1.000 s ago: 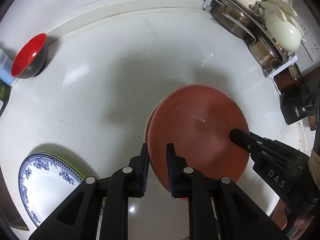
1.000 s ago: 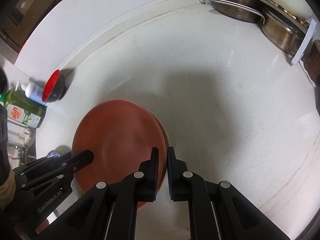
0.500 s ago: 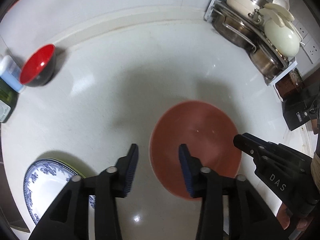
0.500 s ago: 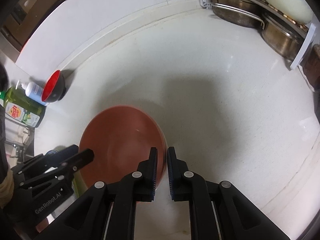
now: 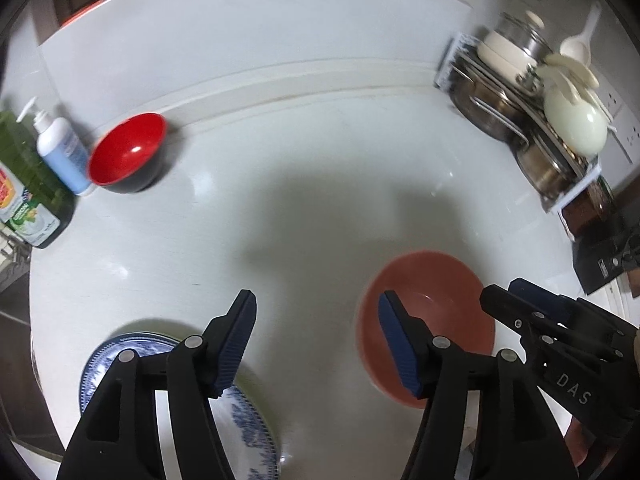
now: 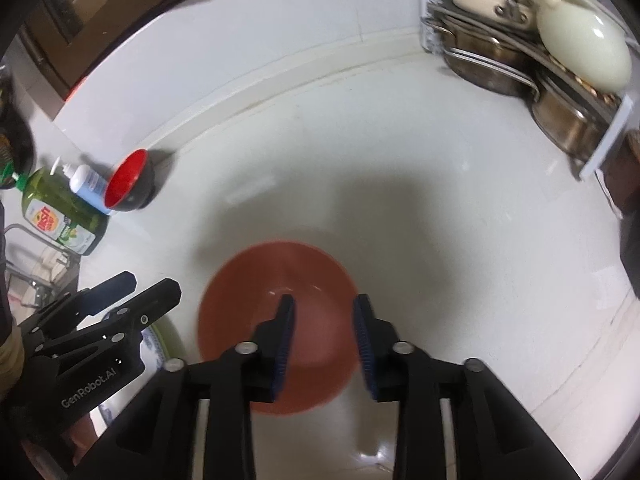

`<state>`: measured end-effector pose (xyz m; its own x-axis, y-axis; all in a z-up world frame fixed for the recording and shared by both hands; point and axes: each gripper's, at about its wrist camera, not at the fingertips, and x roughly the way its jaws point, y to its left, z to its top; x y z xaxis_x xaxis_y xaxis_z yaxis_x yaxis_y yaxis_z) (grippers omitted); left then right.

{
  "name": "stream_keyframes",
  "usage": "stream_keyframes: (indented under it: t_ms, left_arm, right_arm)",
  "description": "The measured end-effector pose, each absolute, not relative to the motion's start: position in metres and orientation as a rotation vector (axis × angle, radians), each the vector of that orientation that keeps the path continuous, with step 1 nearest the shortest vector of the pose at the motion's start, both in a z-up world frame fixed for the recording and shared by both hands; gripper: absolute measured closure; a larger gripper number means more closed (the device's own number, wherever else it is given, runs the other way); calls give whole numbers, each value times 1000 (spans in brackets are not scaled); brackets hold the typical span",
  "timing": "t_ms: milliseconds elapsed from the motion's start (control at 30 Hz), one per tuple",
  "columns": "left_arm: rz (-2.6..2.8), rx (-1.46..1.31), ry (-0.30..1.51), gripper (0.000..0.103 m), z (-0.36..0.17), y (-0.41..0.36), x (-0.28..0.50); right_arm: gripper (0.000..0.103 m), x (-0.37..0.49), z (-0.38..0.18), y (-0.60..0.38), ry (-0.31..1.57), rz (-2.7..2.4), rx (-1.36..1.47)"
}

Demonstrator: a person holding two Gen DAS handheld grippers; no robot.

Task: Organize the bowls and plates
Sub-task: 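Open both tools and pull back from the nested bowls, then move both tools to the red-and-black bowl by the soap bottles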

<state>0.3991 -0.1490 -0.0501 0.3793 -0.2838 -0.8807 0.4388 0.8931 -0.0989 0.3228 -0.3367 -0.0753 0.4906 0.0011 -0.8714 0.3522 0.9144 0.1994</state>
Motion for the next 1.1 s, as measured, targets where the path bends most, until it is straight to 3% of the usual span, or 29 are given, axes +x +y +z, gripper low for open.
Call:
stream_keyframes:
  t_ms: [100, 233, 1100]
  left_arm:
    - [-432, 133, 1063, 29, -43, -132, 406]
    - [-387, 114, 1035, 26, -36, -108, 416]
    - [-115, 34, 954, 26, -5, 34, 527]
  right_arm:
    - [64, 331, -69, -327, 1031, -196, 360]
    - [64, 344, -65, -313, 1026, -171, 342]
    - [64, 502, -24, -182, 963, 108, 217]
